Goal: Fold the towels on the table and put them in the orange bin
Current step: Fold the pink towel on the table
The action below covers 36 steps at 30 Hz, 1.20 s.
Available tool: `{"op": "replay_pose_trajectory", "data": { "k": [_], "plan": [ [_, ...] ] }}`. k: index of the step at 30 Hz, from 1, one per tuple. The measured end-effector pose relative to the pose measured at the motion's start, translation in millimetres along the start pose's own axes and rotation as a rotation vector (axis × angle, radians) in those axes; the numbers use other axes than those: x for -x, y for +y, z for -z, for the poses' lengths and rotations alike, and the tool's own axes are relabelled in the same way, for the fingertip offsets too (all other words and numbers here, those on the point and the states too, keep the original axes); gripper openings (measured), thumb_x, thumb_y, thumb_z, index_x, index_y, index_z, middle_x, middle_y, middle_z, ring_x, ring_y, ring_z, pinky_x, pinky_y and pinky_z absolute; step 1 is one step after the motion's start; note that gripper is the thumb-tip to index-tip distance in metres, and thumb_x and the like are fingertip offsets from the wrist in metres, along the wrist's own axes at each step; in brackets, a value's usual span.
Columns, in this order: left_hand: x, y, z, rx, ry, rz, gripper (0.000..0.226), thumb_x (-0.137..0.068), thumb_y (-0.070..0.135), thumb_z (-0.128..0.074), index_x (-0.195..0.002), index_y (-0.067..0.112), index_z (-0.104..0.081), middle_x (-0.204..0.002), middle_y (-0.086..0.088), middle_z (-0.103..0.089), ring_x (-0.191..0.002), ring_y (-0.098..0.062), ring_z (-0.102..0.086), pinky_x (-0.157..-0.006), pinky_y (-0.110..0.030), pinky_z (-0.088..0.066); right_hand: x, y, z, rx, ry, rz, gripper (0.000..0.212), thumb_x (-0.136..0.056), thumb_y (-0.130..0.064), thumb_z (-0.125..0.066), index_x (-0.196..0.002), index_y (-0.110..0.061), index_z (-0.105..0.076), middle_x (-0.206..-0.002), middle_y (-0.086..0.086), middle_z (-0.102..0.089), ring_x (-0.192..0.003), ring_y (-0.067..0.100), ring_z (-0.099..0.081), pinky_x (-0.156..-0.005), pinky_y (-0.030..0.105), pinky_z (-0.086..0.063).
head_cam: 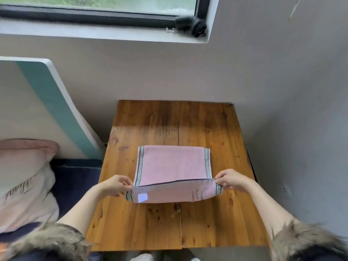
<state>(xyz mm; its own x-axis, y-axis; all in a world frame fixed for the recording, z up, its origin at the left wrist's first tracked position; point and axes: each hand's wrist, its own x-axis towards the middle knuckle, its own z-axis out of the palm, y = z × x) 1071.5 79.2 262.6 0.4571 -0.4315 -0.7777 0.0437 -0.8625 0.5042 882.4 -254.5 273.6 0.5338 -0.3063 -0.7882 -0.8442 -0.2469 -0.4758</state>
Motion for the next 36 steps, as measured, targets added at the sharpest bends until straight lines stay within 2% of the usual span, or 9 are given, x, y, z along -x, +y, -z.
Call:
{"op": "replay_pose_trajectory", "data": {
  "k": [3, 5, 11, 16, 20, 24, 28, 31, 36],
  "plan": [
    [-1.1, -6.8, -3.6, 0.041, 0.000, -0.004, 0.011, -0.093, 0.021, -0.054, -0.093, 0.012, -0.062, -0.090, -0.004, -0.064, -0.078, -0.012, -0.056, -0.063, -0.020, -0.044, -2.0, 8.7, -4.2, -0.071, -0.016, -0.008, 0.012, -0.088, -0.012, -0.060, -0.096, -0.005, -0.064, -0.094, 0.010, -0.064, -0.086, 0.018, -0.061, -0.080, 0.031, -0.053],
    [-5.3, -6.4, -3.8, 0.068, 0.066, -0.051, 0.013, -0.093, 0.020, -0.053, -0.095, 0.010, -0.062, -0.092, -0.006, -0.065, -0.080, -0.013, -0.057, -0.064, -0.021, -0.045, -4.9, 8.6, -6.0, -0.105, 0.042, 0.021, 0.011, -0.089, -0.016, -0.059, -0.094, -0.007, -0.065, -0.096, 0.009, -0.065, -0.091, 0.019, -0.063, -0.086, 0.035, -0.053],
    [-37.9, 9.2, 5.0, 0.081, 0.357, -0.234, 0.010, -0.093, 0.018, -0.054, -0.090, 0.015, -0.064, -0.088, -0.001, -0.064, -0.081, -0.013, -0.057, -0.062, -0.020, -0.043, -29.7, -3.5, -3.2, -0.177, 0.288, 0.091, 0.013, -0.091, -0.017, -0.056, -0.097, -0.010, -0.065, -0.100, 0.006, -0.063, -0.095, 0.020, -0.060, -0.084, 0.036, -0.051],
    [-79.4, 18.7, 19.4, 0.046, 0.475, -0.289, 0.007, -0.092, 0.018, -0.055, -0.093, 0.017, -0.062, -0.086, 0.007, -0.061, -0.082, -0.007, -0.057, -0.066, -0.021, -0.045, -70.3, -19.9, 6.0, -0.195, 0.406, 0.128, 0.010, -0.090, -0.014, -0.057, -0.096, -0.012, -0.064, -0.102, 0.005, -0.062, -0.097, 0.021, -0.057, -0.089, 0.041, -0.049],
    [-116.4, 21.6, 29.1, 0.012, 0.513, -0.295, 0.006, -0.092, 0.017, -0.055, -0.091, 0.020, -0.061, -0.085, 0.010, -0.060, -0.080, -0.002, -0.055, -0.064, -0.017, -0.042, -107.5, -26.6, 12.8, -0.192, 0.434, 0.130, 0.009, -0.091, -0.014, -0.056, -0.096, -0.013, -0.063, -0.101, 0.003, -0.061, -0.097, 0.019, -0.056, -0.087, 0.038, -0.048],
    [-148.7, 24.8, 31.2, -0.024, 0.518, -0.277, 0.008, -0.092, 0.015, -0.055, -0.092, 0.015, -0.062, -0.089, 0.002, -0.062, -0.084, -0.013, -0.057, -0.071, -0.026, -0.043, -138.4, -22.2, 12.8, -0.201, 0.453, 0.124, 0.007, -0.092, -0.016, -0.054, -0.092, -0.018, -0.061, -0.101, 0.000, -0.060, -0.097, 0.017, -0.054, -0.084, 0.033, -0.044],
    [-174.1, 22.5, 31.8, -0.030, 0.533, -0.229, 0.008, -0.091, 0.015, -0.056, -0.089, 0.015, -0.063, -0.088, 0.000, -0.063, -0.086, -0.018, -0.057, -0.077, -0.031, -0.044, -160.4, -20.7, 9.8, -0.191, 0.471, 0.108, 0.009, -0.094, -0.018, -0.053, -0.098, -0.016, -0.061, -0.101, -0.002, -0.057, -0.097, 0.015, -0.052, -0.083, 0.031, -0.042],
    [-187.4, 19.8, 29.1, -0.018, 0.558, -0.198, 0.006, -0.090, 0.017, -0.057, -0.086, 0.018, -0.061, -0.087, 0.001, -0.062, -0.085, -0.017, -0.055, -0.074, -0.029, -0.040, -171.1, -23.2, 6.4, -0.159, 0.497, 0.091, 0.017, -0.094, -0.017, -0.052, -0.105, -0.009, -0.062, -0.102, 0.002, -0.057, -0.103, 0.020, -0.052, -0.091, 0.036, -0.044],
    [-202.1, 12.8, 21.1, -0.025, 0.616, -0.134, 0.007, -0.089, 0.023, -0.058, -0.086, 0.017, -0.060, -0.086, -0.001, -0.062, -0.082, -0.018, -0.053, -0.071, -0.029, -0.035, -185.2, -17.8, -1.3, -0.112, 0.523, 0.057, 0.021, -0.095, -0.017, -0.049, -0.110, -0.005, -0.059, -0.114, 0.010, -0.059, -0.110, 0.025, -0.050, -0.087, 0.033, -0.039]
  ]
}}
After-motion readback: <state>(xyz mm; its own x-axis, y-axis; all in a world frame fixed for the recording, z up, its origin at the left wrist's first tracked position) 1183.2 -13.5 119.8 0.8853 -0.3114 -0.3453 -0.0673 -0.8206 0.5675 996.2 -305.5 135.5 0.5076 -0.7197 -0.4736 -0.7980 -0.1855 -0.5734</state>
